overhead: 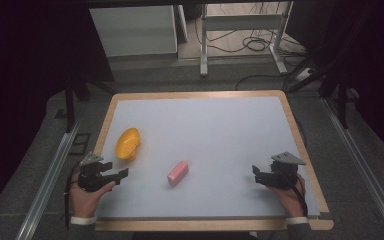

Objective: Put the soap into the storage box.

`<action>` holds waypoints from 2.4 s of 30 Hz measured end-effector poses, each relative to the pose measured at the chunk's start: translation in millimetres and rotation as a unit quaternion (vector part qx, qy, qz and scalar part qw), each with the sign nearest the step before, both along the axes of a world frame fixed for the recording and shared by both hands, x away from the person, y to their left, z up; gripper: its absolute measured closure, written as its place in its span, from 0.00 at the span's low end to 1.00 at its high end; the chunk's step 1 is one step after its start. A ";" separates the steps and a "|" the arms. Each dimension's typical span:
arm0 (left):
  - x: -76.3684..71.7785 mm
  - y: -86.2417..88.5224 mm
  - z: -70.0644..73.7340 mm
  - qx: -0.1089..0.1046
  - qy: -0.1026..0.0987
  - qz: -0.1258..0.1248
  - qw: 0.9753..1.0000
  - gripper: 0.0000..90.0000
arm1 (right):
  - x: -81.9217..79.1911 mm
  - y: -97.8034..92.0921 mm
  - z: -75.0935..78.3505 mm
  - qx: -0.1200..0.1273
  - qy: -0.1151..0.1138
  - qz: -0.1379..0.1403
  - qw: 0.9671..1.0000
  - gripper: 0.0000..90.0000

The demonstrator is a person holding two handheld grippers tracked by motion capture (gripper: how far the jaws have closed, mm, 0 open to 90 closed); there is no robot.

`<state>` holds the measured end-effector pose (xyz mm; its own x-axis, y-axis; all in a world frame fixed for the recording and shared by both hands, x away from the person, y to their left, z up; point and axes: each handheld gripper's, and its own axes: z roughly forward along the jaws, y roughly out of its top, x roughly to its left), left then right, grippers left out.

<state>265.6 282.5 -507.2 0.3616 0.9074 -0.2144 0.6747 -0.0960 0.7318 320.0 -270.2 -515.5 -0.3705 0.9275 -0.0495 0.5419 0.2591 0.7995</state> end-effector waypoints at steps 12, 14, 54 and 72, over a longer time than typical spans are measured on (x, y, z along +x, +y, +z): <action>0.9 0.1 -2.3 0.004 0.004 -0.001 1.000 0.28 | -1.0 -1.5 4.3 0.008 -0.004 -0.003 1.000 0.08; 0.0 0.6 -1.6 0.003 0.004 0.002 1.000 0.28 | -1.1 -0.7 4.3 0.008 -0.003 0.002 1.000 0.08; 1.6 -27.4 44.4 0.020 -0.013 -0.011 1.000 0.27 | -7.6 -10.6 8.7 0.011 -0.008 0.011 1.000 0.09; 13.9 -56.2 59.5 0.042 -0.012 -0.048 0.998 0.26 | -9.2 -14.4 10.8 0.010 -0.013 0.005 1.000 0.09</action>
<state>279.5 226.3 -447.7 0.4523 0.8825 -0.1287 0.6412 -0.2215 0.7347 310.8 -284.6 -504.7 -0.3786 0.9247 -0.0404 0.5189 0.2482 0.8180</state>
